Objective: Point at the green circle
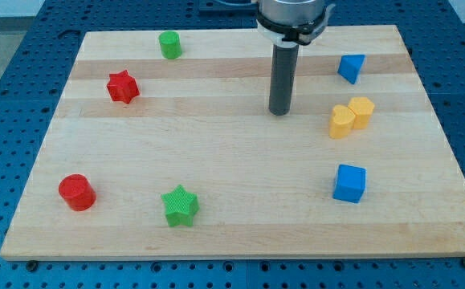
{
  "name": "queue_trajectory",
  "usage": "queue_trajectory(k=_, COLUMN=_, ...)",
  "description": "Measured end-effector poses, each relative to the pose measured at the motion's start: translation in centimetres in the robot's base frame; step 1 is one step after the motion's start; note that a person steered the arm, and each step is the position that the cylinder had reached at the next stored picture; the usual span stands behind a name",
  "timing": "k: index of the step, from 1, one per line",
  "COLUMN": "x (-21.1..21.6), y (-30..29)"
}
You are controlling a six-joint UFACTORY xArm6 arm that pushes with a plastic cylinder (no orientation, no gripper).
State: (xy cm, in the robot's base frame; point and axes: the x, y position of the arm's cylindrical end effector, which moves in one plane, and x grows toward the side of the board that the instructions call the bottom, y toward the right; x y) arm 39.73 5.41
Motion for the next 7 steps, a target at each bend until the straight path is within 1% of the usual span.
queue_trajectory(k=4, x=0.0, y=-0.9)
queue_trajectory(k=5, x=-0.9, y=-2.3)
queue_trajectory(k=6, x=-2.5, y=-5.8)
queue_trajectory(k=7, x=-5.4, y=-8.8)
